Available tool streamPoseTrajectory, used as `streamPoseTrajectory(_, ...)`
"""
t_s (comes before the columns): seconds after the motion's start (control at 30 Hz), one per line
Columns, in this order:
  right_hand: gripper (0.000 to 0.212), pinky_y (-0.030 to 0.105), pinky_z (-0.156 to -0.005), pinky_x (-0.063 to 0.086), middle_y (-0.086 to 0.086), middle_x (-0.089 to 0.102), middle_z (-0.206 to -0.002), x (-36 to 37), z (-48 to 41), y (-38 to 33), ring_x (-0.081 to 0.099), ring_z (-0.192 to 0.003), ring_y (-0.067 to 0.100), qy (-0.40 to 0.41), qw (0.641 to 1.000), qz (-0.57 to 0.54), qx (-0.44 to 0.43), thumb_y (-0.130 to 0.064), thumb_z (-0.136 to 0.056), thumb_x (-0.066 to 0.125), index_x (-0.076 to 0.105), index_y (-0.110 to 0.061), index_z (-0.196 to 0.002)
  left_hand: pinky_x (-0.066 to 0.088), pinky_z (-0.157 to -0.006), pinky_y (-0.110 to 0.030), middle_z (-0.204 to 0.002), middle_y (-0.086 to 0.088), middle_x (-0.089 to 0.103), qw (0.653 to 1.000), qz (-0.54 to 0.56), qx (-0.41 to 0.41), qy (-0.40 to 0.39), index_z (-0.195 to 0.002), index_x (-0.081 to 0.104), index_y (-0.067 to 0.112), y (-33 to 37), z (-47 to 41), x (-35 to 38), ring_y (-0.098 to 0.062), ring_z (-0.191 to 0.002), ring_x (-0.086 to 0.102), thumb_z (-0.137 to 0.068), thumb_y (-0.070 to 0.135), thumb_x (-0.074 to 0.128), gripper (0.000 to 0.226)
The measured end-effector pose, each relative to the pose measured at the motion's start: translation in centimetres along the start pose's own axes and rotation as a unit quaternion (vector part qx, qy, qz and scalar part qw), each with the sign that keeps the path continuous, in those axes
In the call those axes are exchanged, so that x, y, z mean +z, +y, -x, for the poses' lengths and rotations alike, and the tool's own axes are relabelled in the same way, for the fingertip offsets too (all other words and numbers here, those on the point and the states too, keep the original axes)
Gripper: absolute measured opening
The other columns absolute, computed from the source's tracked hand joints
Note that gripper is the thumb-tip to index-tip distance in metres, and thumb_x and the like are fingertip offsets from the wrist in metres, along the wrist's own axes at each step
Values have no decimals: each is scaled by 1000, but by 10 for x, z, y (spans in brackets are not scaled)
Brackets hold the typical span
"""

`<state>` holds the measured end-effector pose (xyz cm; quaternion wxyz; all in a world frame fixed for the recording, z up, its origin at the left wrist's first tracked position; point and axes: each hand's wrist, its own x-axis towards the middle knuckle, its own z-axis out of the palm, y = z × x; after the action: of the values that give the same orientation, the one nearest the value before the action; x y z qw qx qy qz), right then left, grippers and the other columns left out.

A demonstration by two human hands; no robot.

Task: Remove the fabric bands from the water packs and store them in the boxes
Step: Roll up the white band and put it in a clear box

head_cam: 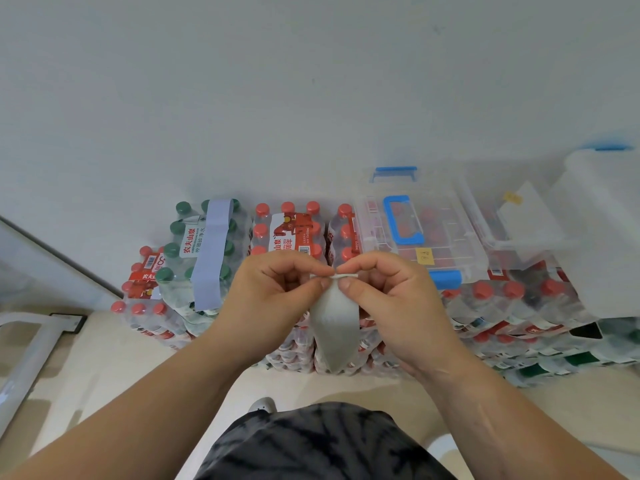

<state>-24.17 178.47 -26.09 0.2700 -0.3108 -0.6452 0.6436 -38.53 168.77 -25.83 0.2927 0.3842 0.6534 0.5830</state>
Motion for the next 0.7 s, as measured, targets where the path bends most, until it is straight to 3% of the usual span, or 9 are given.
streamPoseTrajectory(0.17,17,26,-61,56,5,75,-76,-2,2,0,68,-70,15,-2,999,-38,18,-4,-88,74,80,-20,-85,53,-62,-60,-77,-14,70,1000,-5,12,-12,-83,79,17,1,-3,-1,-45,-75,61,-85,-5,70,24)
streamPoseTrajectory(0.3,19,27,-64,55,2,75,-74,0,0,3,67,-69,12,5,999,-19,35,-2,-87,75,79,-21,-83,52,-57,-62,-76,-20,66,999,-6,5,-37,-83,79,19,0,-4,-3,-52,-72,57,-85,-3,72,23)
streamPoseTrajectory(0.43,20,20,-68,55,-2,76,-75,-1,-2,3,70,-72,8,11,999,-21,36,0,-86,75,78,-19,-83,52,-64,-62,-78,-20,71,998,8,-14,-56,-85,81,16,3,-5,-6,-52,-75,61,-82,9,74,10)
streamPoseTrajectory(0.53,20,21,-68,57,-1,76,-75,-1,-3,1,69,-72,9,13,999,-25,35,1,-85,75,78,-19,-82,57,-69,-54,-80,-11,75,998,13,-41,-48,-85,80,10,4,-5,-4,-42,-79,67,-82,9,74,7)
streamPoseTrajectory(0.63,17,25,-71,57,5,76,-78,-1,-5,1,67,-73,12,13,999,-15,40,0,-85,75,78,-17,-84,58,-63,-33,-74,-8,71,997,14,-63,-38,-81,79,12,2,-8,-1,-26,-68,65,-83,-2,73,15)
streamPoseTrajectory(0.7,18,24,-70,57,7,75,-79,-1,-5,1,66,-72,11,12,999,-6,46,-1,-85,76,78,-18,-84,56,-66,-32,-75,-16,68,997,9,-71,-36,-80,79,17,1,-9,0,-24,-68,62,-83,-2,74,20)
